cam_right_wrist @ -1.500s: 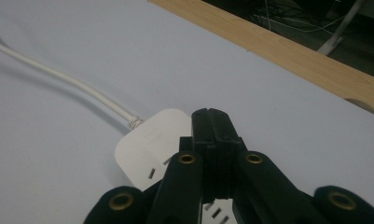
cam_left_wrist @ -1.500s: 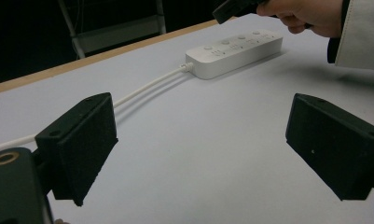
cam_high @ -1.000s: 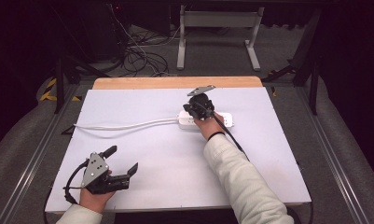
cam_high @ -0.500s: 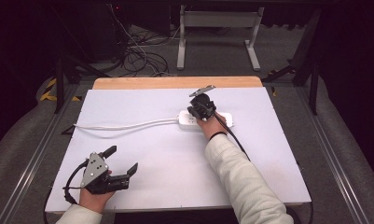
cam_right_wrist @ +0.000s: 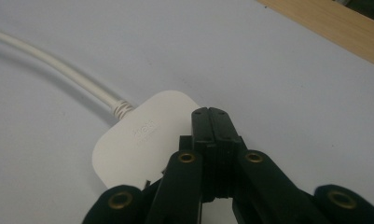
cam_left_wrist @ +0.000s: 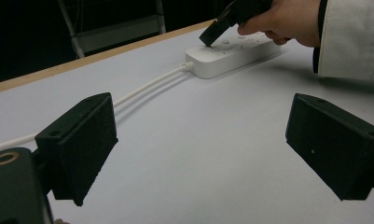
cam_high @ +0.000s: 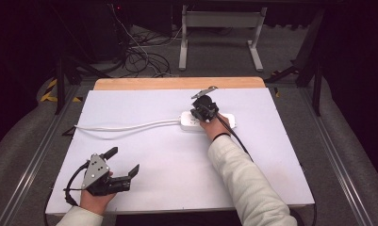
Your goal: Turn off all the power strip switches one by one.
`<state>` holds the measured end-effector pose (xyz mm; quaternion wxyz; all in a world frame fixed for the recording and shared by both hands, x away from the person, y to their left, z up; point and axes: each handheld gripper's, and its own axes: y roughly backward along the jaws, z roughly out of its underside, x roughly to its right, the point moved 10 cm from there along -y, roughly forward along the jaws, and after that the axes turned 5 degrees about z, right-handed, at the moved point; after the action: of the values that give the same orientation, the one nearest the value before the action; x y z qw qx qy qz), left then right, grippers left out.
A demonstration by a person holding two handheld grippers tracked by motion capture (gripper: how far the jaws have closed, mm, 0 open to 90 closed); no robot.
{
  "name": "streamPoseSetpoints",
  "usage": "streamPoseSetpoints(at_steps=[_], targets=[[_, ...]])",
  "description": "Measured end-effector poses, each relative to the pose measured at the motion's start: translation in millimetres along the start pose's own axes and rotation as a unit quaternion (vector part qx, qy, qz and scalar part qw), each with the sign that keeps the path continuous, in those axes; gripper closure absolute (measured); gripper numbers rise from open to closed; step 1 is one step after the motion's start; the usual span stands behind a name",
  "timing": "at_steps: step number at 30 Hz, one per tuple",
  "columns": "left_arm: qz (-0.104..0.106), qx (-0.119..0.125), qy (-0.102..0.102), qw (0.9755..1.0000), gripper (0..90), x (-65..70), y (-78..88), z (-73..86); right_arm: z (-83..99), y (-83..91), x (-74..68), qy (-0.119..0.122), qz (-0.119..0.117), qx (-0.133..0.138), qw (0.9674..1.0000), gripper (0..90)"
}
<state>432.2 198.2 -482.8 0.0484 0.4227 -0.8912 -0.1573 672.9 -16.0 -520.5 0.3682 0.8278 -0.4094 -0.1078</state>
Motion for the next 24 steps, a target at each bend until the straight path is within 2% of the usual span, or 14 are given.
streamPoseSetpoints(at_steps=[14, 24], targets=[[0.000, 0.000, -0.001, 1.0000, 9.3, 0.7, 0.5, 0.0, 1.7, -1.9, -3.3, 0.013, 0.008, 0.004, 0.9999, 90.0], [0.000, 0.001, 0.001, 1.0000, 9.3, 1.0, 0.1, 0.0, 2.8, -2.0, -2.4, -0.003, 0.002, 0.010, 0.9999, 90.0]])
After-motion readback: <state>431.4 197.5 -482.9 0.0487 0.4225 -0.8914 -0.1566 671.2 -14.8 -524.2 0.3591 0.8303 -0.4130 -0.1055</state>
